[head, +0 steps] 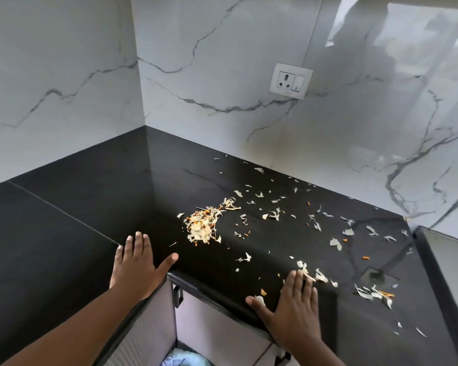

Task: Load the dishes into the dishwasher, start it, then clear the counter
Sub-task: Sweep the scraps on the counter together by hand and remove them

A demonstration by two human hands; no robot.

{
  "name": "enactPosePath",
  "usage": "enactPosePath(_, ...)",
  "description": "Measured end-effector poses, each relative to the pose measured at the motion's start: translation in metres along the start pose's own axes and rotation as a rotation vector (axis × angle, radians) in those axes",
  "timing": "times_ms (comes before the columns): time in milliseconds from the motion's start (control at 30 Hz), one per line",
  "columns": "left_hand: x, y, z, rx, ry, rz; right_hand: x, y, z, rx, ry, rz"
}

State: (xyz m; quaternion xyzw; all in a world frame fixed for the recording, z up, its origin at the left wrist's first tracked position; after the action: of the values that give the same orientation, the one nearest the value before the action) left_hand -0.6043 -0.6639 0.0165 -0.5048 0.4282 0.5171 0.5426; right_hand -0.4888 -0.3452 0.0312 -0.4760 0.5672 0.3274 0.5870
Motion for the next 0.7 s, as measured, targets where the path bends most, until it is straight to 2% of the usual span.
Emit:
enactPosePath(233,-0.002,0.002,0.003,-0.055,0.013,0.009,0.0,0.038,-0.034,-0.219,-0.005,0.008)
enactPosePath(700,-0.003,0.01,-0.002,-0.112,-0.047,0.04,-0.004,0.125,-0.152,-0.433,0.082,0.084)
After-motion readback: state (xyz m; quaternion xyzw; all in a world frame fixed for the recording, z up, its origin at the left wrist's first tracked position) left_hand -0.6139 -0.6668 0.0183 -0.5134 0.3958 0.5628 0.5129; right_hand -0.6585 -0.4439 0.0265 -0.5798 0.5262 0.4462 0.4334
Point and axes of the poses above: each hand's wrist, its own y-axis towards the middle knuckle, its own x-axis out of the palm, z = x × y, the point moved 5 cm from there along y, towards the middle knuckle, and after that the axes turned 3 degrees about -y, right-handed, at the moved point
